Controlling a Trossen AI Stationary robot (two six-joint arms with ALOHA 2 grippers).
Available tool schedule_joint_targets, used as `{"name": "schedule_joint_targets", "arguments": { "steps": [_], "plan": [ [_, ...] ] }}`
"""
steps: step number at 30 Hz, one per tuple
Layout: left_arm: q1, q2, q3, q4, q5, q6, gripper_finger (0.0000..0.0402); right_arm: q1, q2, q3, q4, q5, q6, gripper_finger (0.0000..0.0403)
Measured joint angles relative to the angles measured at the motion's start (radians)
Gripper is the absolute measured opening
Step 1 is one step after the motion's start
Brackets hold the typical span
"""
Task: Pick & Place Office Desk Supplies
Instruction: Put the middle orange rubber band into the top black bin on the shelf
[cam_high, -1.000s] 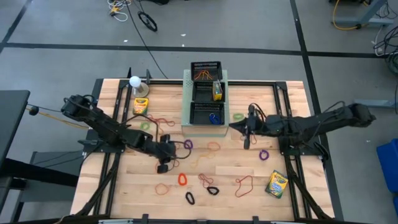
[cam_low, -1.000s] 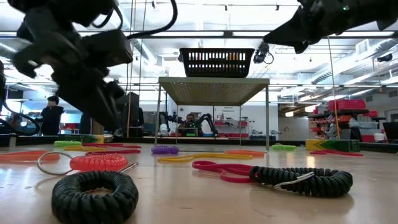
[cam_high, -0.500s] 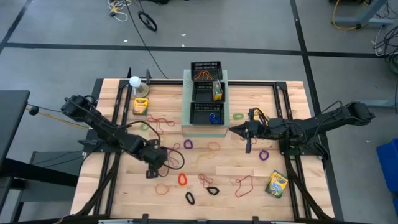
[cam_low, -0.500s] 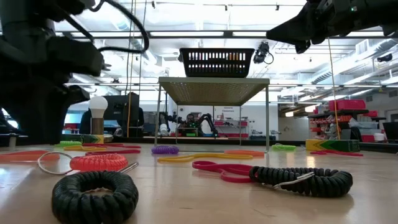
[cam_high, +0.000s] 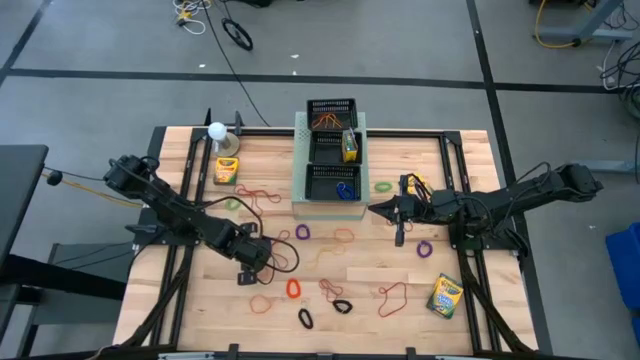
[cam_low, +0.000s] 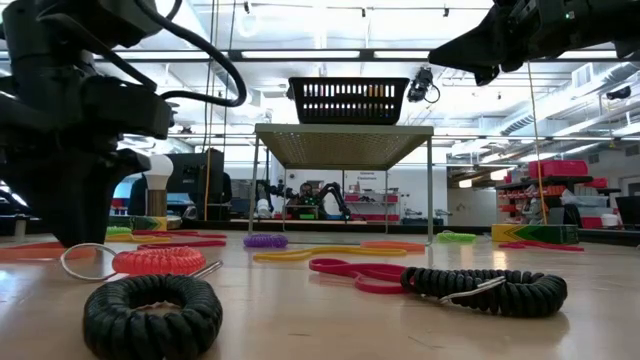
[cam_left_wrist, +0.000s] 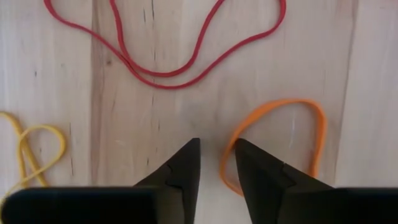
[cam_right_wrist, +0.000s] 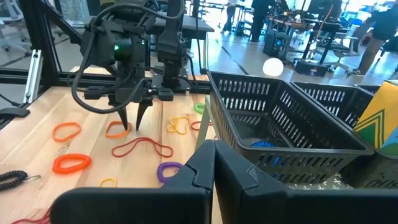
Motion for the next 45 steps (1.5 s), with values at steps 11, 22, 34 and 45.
{"name": "schedule_joint_targets", "arguments": {
  "steps": [11,22,34,45],
  "plan": [
    [0.0,0.003,0.011,0.014,0.038,0.008,0.001,0.0,0.0,0.0,-0.001,-0.003,0.004,0.0011],
    [0.009,-0.104,0.177,0.008,-0.042,0.091,0.0005,0.0,0.001,0.0,-0.008,-0.003,0.004,0.0011],
    [0.219,-0.407,0.297,-0.029,-0.353,0.204,0.0006,0.0,0.001,0.0,-0.017,-0.002,0.004,0.0011],
    [0.719,-0.355,0.44,0.228,-0.158,0.593,0.0006,0.0,0.001,0.0,-0.009,0.003,0.004,0.0011]
  ]
}}
